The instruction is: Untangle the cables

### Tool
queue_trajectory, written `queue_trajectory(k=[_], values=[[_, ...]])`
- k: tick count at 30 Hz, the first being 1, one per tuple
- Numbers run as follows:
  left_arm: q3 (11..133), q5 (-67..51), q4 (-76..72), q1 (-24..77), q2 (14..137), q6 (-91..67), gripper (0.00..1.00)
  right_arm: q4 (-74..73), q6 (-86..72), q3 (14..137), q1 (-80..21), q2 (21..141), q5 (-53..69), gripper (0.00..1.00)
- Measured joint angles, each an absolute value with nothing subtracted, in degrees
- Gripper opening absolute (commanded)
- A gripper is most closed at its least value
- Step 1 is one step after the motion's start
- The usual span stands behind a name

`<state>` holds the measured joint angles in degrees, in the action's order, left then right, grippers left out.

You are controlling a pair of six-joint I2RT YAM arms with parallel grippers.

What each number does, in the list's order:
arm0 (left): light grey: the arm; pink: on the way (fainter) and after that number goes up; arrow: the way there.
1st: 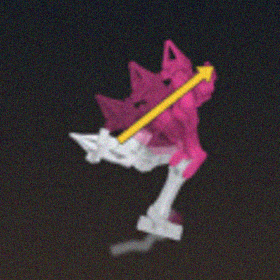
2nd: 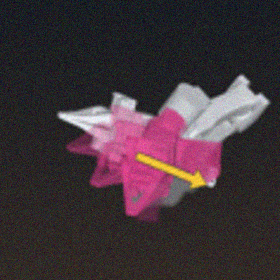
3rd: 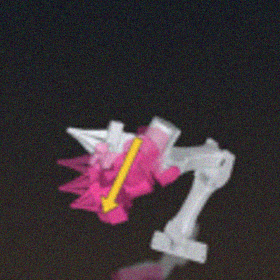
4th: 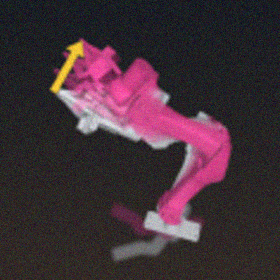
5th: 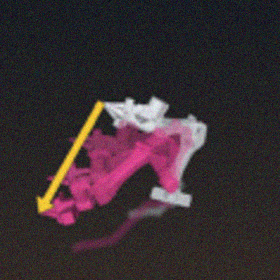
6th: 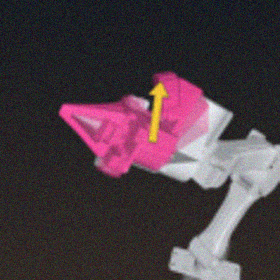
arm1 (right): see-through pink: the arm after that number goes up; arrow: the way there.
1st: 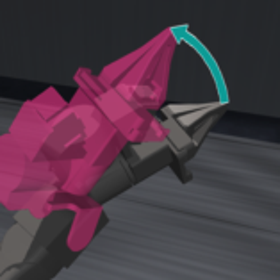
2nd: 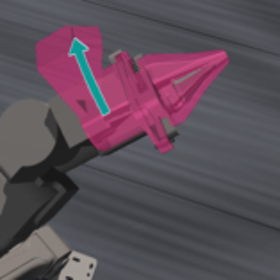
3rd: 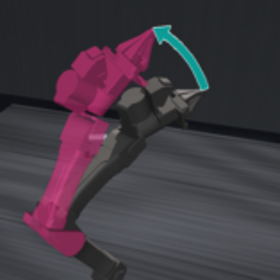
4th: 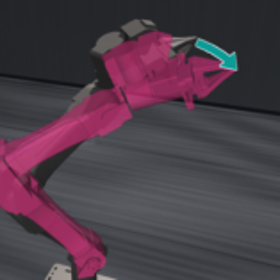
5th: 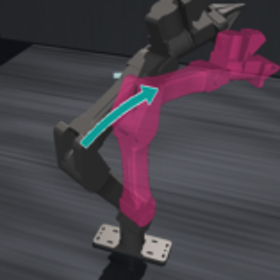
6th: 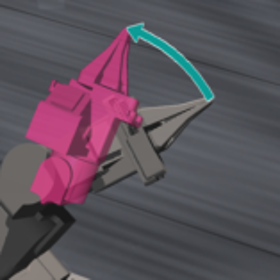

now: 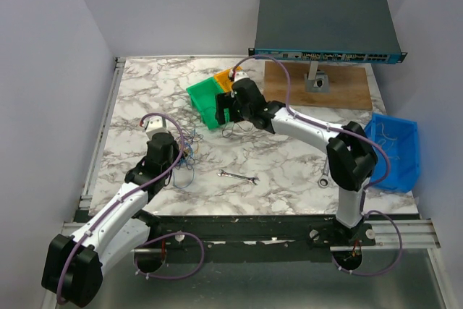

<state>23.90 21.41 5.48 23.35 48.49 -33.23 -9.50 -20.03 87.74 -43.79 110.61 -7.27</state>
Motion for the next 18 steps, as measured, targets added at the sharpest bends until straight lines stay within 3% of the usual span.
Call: queue_trajectory(k=[1,9,18], values=[[23.9,21.4,5.5,23.4,48.5,-33.2,0.02,-9.4,-20.1,85.1,-43.8,109.8,-7.0,1.0],[23.9,21.4,5.4,23.4,48.6,-33.2,0.02,-9.0,-21.7,68.5,-43.8,105.3,-8.9,1.0],[23.9,21.4,5.5,23.4,48.7,-33.2,0.02,-6.2,-22.0,66.1,-43.8,105.3,-11.8,1.0]])
